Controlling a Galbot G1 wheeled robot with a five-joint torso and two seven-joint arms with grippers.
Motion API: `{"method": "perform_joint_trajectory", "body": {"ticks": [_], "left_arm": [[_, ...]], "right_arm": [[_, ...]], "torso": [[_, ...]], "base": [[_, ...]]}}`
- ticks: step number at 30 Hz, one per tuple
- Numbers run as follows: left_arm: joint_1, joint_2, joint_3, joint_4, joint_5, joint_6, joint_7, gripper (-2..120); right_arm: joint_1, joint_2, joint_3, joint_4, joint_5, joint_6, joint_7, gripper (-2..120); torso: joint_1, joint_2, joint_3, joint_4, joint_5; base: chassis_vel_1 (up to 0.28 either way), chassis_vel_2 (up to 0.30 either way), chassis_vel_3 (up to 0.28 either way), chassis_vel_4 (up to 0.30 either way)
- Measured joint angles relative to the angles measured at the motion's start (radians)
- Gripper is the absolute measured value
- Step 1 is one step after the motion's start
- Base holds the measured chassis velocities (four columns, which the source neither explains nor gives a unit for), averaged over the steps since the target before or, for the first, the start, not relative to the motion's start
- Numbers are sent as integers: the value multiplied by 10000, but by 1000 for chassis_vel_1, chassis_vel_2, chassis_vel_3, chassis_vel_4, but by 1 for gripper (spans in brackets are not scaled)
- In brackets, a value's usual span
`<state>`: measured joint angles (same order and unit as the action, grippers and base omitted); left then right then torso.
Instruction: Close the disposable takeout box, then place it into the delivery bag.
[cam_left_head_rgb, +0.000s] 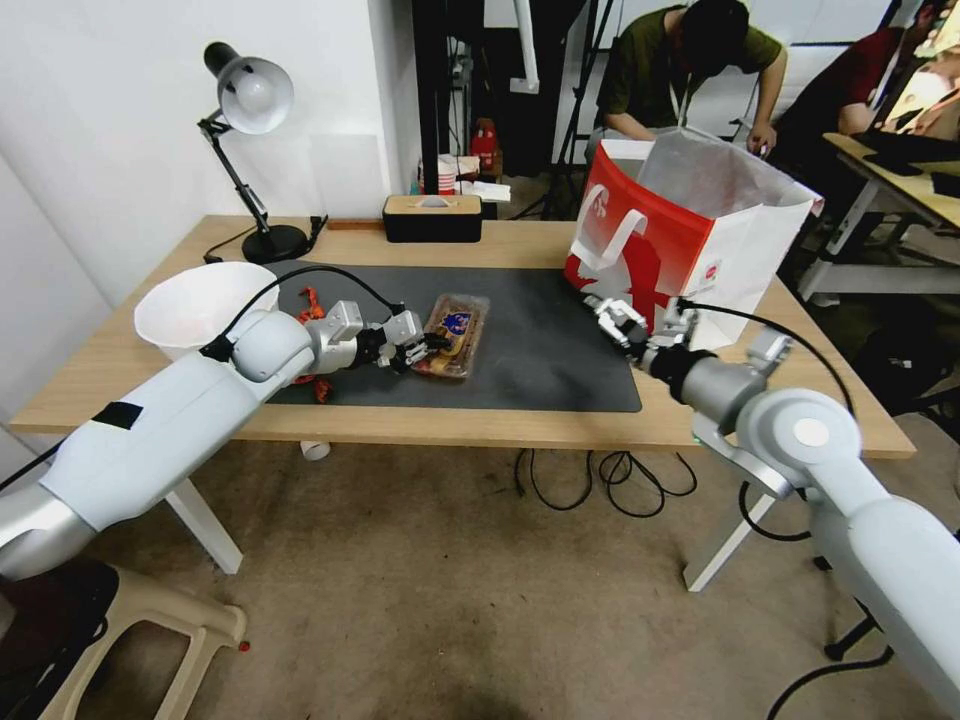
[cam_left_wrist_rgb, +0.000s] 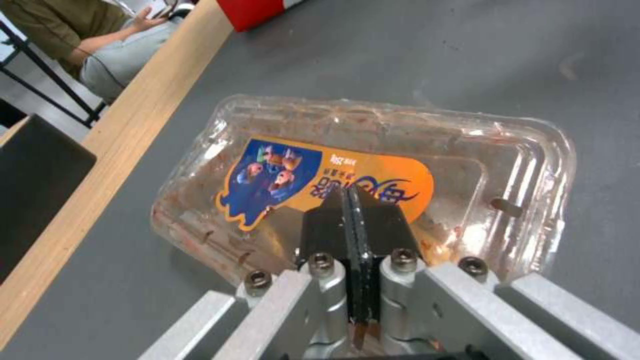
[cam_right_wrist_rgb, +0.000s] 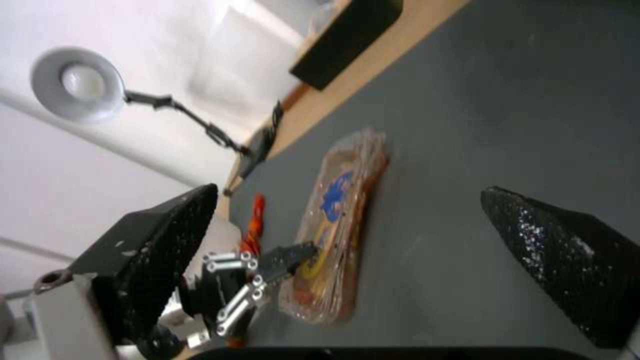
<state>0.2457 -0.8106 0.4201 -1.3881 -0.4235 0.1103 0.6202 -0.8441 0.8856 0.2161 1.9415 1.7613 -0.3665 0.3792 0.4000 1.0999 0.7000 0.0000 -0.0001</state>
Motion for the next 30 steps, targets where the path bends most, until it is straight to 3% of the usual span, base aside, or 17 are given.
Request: {"method": "perform_joint_trajectory", "body": {"ticks": [30], "left_arm": [[43,-182,37,257,-134,-109,-155,0]], "right_arm": [[2787,1512,-2356,-2397,-790,-690,-171,100]], "torso": [[-1,0,0,1,1]], "base": [[0,0,0,0]]}}
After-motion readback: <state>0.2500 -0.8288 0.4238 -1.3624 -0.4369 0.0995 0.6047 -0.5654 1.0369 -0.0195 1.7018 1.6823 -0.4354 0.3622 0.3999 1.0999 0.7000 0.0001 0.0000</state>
